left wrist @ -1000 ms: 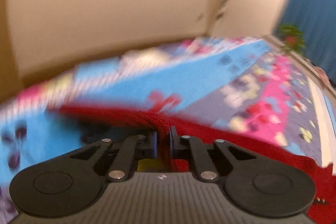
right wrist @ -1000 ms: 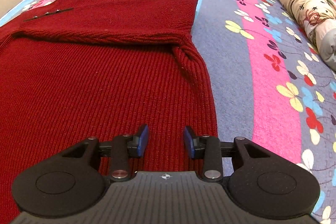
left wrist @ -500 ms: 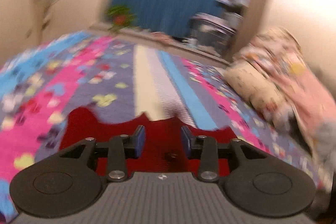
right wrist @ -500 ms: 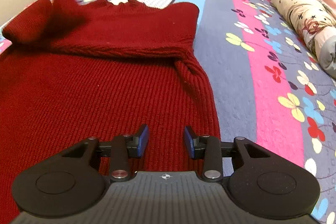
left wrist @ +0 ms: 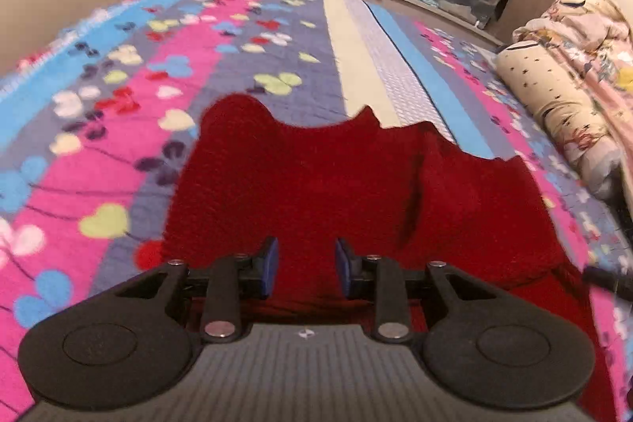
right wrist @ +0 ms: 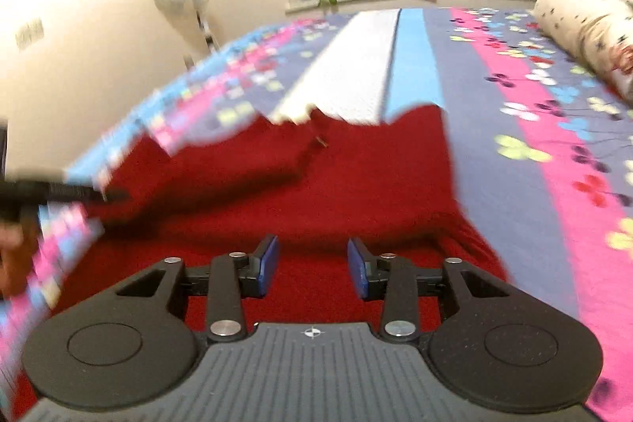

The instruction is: Fold small clothes

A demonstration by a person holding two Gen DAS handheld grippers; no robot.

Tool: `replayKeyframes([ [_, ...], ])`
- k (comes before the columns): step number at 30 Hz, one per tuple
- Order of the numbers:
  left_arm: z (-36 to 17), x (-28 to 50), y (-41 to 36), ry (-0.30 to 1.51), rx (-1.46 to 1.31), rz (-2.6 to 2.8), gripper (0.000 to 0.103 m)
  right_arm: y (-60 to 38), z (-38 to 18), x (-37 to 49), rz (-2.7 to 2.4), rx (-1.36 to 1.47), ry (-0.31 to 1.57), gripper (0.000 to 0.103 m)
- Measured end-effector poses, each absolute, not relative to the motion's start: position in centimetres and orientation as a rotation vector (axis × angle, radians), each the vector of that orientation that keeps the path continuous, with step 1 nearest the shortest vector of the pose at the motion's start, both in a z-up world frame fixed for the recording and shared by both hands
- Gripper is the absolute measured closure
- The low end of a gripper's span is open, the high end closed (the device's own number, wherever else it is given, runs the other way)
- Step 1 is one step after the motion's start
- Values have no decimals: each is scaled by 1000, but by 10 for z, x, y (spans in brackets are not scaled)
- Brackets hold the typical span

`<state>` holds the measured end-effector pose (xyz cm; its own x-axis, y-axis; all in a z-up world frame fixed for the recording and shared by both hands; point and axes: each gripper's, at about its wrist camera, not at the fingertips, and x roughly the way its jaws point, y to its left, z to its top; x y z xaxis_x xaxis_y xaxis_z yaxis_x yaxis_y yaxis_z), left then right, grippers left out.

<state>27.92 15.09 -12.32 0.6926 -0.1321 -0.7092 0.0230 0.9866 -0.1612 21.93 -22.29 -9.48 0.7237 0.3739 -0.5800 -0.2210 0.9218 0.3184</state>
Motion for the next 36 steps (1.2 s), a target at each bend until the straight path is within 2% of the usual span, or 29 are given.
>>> replayKeyframes([
  [4, -119, 281, 154, 810, -90, -40, 69, -166, -83, 277, 330, 309, 722, 36],
  [9, -112, 275, 164, 827, -27, 2, 66, -92, -90, 342, 243, 239, 837, 35],
  [14, -108, 272, 173, 838, -37, 10, 66, -44, -116, 371, 25, 0, 961, 36],
  [15, -108, 271, 173, 836, -35, 7, 66, -42, -117, 371, 3, -14, 959, 41],
  [17, -107, 271, 174, 835, -33, -2, 66, -45, -114, 366, -11, -11, 935, 63],
  [18, -106, 272, 174, 835, -35, -3, 66, -48, -109, 363, -8, 11, 904, 93],
  [22, -103, 270, 175, 823, -53, -7, 66, -77, -73, 321, -33, 156, 581, 93],
  [24, -102, 270, 174, 820, -55, -17, 66, -104, -74, 292, -92, 242, 434, 93],
  [26, -102, 270, 172, 821, -53, -21, 66, -128, -93, 285, -166, 276, 464, 92],
  [30, -106, 271, 169, 831, -46, -23, 66, -189, -147, 290, -295, 423, 677, 87],
  [35, -109, 273, 167, 823, -51, -33, 66, -243, -159, 295, -275, 507, 678, 86],
  [36, -110, 274, 167, 821, -59, -36, 66, -249, -158, 298, -253, 505, 683, 90],
])
